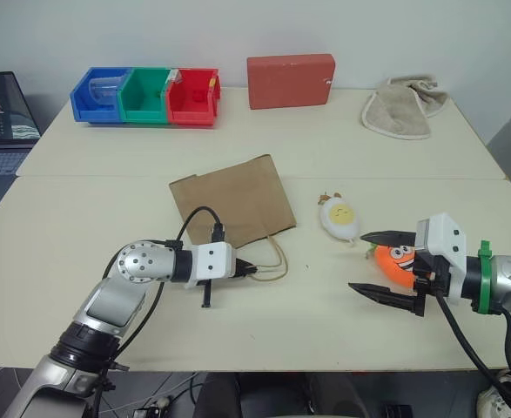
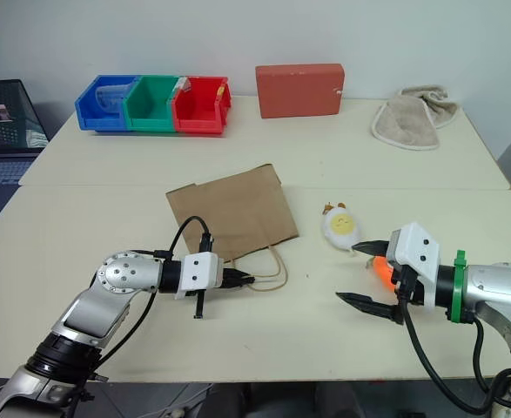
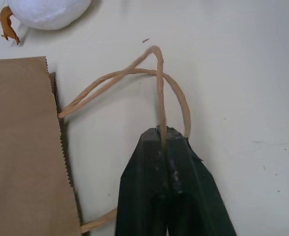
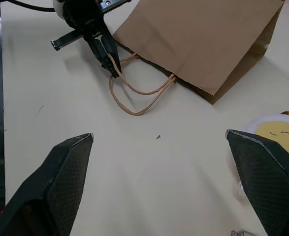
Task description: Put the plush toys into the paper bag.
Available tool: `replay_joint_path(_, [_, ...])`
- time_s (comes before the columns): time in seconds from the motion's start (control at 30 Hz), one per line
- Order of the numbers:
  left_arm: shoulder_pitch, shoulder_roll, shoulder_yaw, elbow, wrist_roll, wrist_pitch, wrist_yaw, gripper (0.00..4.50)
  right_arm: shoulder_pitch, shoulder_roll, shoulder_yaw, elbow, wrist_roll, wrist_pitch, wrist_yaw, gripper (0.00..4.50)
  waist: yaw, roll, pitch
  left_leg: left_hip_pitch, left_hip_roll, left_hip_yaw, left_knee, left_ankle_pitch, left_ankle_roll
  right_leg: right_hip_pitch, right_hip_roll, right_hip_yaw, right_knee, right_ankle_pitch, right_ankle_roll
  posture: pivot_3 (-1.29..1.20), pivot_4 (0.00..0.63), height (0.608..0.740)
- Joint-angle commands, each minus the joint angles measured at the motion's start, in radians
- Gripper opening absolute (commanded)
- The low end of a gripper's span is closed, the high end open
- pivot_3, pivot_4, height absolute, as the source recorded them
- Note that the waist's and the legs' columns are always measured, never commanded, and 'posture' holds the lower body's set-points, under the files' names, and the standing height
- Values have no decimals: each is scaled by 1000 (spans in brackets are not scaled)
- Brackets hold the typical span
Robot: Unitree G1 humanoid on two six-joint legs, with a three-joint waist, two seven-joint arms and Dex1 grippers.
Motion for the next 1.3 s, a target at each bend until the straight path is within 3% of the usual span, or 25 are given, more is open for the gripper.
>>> replay_joint_path(0.03, [-22,7,30,-38,-56,46,-24,24,-16,9,2,-47,16,13,-31,4500,0,0,0,0,0,0,0,0,0,0,0,0,0,0,0,0,150,740])
replay_joint_path(0.13, [-67,38,92,-98,-200,240,-68,24,-52,57,50,-56,37,41,-79,4500,-3,-1,0,0,0,-1,0,0,0,0,1,-1,0,0,0,0,150,740])
replay_joint_path(0.23, [-124,55,151,-132,-337,425,-79,0,-92,99,120,-38,-3,44,-116,3942,-5,-1,0,0,0,-2,0,0,0,0,1,-1,1,0,0,0,150,740])
replay_joint_path(0.47, [-191,92,213,-122,-467,613,-106,0,-212,226,311,30,-124,26,-189,1473,-8,-1,0,0,0,-3,0,0,0,-1,1,-2,3,-1,1,0,150,740])
replay_joint_path(0.6, [-262,70,250,-134,-556,724,-66,0,-348,415,518,214,-306,-56,-273,45,-11,-2,0,-1,1,-4,1,0,0,-2,1,-3,3,0,0,0,150,740])
replay_joint_path(0.8, [-286,76,259,-156,-583,780,-41,0,-452,627,578,449,-455,-156,-387,45,-12,-2,0,-2,0,-5,0,0,0,-3,1,-4,5,0,0,0,150,740])
replay_joint_path(1.3, [-368,42,313,-121,-647,861,45,0,-531,856,580,831,-662,-330,-531,45,-9,-2,0,-4,0,-7,0,0,0,-5,1,-7,6,0,-1,0,150,740])
